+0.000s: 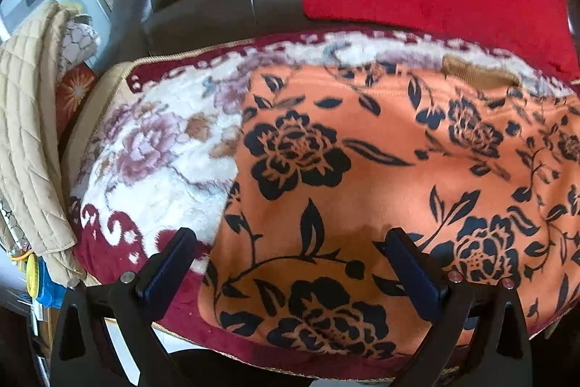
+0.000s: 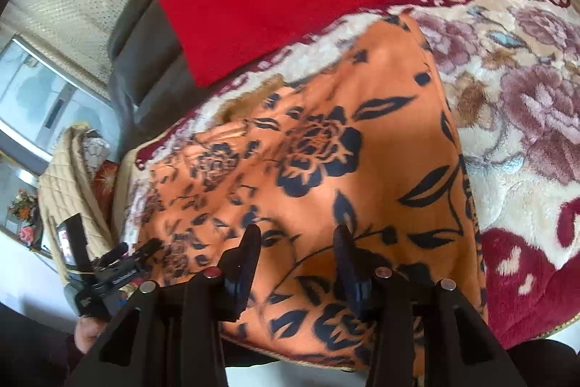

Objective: Fold small clothes

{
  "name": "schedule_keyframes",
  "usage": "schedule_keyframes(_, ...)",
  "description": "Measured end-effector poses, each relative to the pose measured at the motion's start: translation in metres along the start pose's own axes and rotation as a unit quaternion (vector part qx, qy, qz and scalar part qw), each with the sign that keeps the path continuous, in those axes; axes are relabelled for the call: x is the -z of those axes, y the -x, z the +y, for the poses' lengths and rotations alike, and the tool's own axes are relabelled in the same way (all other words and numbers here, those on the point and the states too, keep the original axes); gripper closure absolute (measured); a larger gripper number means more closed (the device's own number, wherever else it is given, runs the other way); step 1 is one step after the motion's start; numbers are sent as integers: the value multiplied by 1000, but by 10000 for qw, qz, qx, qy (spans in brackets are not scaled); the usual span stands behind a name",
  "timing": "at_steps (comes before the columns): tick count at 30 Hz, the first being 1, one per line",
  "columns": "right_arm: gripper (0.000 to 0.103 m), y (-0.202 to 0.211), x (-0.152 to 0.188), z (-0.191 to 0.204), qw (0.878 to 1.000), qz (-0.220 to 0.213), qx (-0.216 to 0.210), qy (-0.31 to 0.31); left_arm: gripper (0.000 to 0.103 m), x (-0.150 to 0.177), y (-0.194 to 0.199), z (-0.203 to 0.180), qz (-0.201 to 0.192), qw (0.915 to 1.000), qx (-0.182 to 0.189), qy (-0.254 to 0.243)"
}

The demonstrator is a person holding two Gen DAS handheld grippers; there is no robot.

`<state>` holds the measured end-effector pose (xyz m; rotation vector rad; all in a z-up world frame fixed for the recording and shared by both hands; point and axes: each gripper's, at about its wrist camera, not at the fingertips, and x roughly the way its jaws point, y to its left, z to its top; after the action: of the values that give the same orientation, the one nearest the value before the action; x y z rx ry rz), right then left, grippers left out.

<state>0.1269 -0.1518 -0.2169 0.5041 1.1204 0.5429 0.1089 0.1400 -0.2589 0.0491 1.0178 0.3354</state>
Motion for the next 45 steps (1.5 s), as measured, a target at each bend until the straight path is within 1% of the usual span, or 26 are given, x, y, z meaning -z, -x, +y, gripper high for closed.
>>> schedule_keyframes(1,54,1,1,2,10000,2,-66,-2,0,1,3,3,-89,9999,20,52)
schedule_keyframes(3,52,1,9,7,9998,35,-197,16,0,4,5,5,-134,9998,36,111)
schedule_keyframes(5,51,-6,15,7,9998,128,-162,76,0,9,-5,7,22,9999,-27,115)
schedule_keyframes(6,51,-12,17,5,9998,159,-72,85,0,11,-14,8,200,9997,2,133)
schedule_keyframes(7,51,-18,19,2,9997,225,-7,41,0,13,-17,9,260,9994,83,202)
schedule_keyframes(9,51,-22,19,-5,9996,266,-47,-60,0,15,-16,11,291,9987,201,368)
schedule_keyframes(11,51,-19,17,-6,9995,262,-106,-113,0,12,-13,12,331,9987,192,338)
schedule_keyframes(13,51,-12,15,-3,9995,223,-174,-114,0,10,-4,11,212,9992,162,301)
schedule_keyframes(16,51,-1,19,2,9994,129,-311,-33,0,7,12,6,13,9993,294,252)
schedule_keyframes(18,51,-1,24,1,9990,226,-376,-26,0,8,14,1,-44,9994,325,130)
schedule_keyframes(19,51,-5,27,-1,9989,299,-369,-45,0,9,11,-3,-16,9995,305,28)
schedule_keyframes(21,51,-16,31,-6,9989,381,-264,-74,0,12,-5,-8,178,9995,240,-104)
schedule_keyframes(22,51,-21,32,-9,9988,412,-249,-105,0,15,-14,-10,315,9991,251,-98)
schedule_keyframes(23,51,-25,33,-12,9987,425,-268,-131,0,16,-19,-8,357,9988,338,-6)
schedule_keyframes(25,51,-23,32,-13,9985,423,-319,-136,0,16,-18,-3,400,9979,474,201)
schedule_keyframes(26,51,-20,31,-12,9983,428,-371,-148,0,14,-16,-2,409,9978,483,219)
schedule_keyframes(28,51,-9,26,-19,9975,383,-523,-286,0,11,-7,-4,295,9986,419,146)
schedule_keyframes(29,51,-3,24,-23,9974,306,-548,-359,0,10,0,-7,210,9988,429,107)
schedule_keyframes(30,49,8,22,-29,9973,146,-554,-454,0,9,5,-11,154,9986,493,90)
schedule_keyframes(31,42,16,21,-36,9971,-16,-532,-543,0,8,13,-16,85,9979,640,68)
schedule_keyframes(33,33,37,19,-54,9954,-373,-395,-790,0,8,23,-27,-2,9961,876,-38)
schedule_keyframes(36,32,57,19,-85,9899,-619,-283,-1241,0,8,33,-53,-15,9925,1162,-369)
schedule_keyframes(39,31,62,22,-109,9839,-614,-347,-1644,0,12,31,-82,117,9896,1272,-654)
schedule_keyframes(42,30,49,25,-122,9809,-365,-455,-1858,0,15,17,-99,370,9873,1307,-825)
schedule_keyframes(43,30,43,27,-124,9803,-280,-472,-1899,0,17,12,-105,485,9874,1235,-863)
schedule_keyframes(45,30,29,31,-128,9793,-80,-482,-1963,0,18,7,-108,505,9879,1184,-861)
